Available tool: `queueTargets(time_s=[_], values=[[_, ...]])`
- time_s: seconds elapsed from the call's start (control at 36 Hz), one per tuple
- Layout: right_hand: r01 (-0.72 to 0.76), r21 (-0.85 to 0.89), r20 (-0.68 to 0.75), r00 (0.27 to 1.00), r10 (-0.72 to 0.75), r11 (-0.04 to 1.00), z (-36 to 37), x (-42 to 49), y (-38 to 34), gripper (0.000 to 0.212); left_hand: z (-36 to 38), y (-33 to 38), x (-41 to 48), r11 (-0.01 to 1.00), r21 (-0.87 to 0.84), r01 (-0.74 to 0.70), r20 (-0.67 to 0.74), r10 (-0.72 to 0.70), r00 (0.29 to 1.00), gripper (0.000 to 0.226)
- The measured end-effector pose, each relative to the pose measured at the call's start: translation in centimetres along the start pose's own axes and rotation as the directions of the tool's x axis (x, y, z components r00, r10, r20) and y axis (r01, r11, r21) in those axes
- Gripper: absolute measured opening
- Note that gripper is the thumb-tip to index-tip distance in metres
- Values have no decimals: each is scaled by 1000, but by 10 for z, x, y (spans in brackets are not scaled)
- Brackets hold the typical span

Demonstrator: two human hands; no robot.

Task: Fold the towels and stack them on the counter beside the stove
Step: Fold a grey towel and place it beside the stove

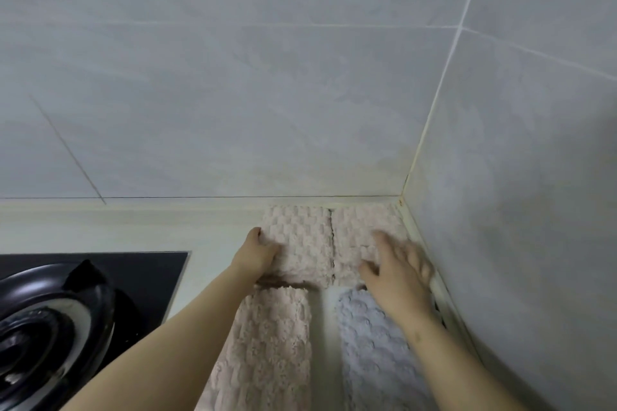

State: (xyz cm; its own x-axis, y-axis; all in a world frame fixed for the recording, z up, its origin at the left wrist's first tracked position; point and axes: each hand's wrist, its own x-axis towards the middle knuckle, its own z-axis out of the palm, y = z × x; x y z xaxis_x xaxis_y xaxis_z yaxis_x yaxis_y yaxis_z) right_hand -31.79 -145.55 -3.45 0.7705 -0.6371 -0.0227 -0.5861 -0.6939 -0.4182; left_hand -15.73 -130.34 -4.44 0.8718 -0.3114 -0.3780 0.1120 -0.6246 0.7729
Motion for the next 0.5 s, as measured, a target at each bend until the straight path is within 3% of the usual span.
queueTargets(time_s=[0.06, 0.14, 0.28, 0.39, 0.5], values=[[58, -42, 160, 986, -51, 997, -2, -1, -1, 41, -4, 2, -6, 998, 47, -34, -3, 34, 999, 62], [68, -72, 240, 970, -49, 995, -3, -7, -5, 42, -12, 5, -21, 989, 102, -109, -16, 111, 994, 59], [53, -37, 93, 994, -50, 998, -10, -23, -8, 40, -31, -11, -52, 987, 62, -146, -54, 149, 987, 60], [45, -44, 22, 999, -44, 998, -11, -50, -8, 43, -43, -34, -74, 996, -66, -66, -75, 61, 995, 59], [-4, -28, 6, 1000, 5, 1000, -7, -80, -1, 45, -49, -56, -95, 998, -59, 3, -61, -6, 998, 62]])
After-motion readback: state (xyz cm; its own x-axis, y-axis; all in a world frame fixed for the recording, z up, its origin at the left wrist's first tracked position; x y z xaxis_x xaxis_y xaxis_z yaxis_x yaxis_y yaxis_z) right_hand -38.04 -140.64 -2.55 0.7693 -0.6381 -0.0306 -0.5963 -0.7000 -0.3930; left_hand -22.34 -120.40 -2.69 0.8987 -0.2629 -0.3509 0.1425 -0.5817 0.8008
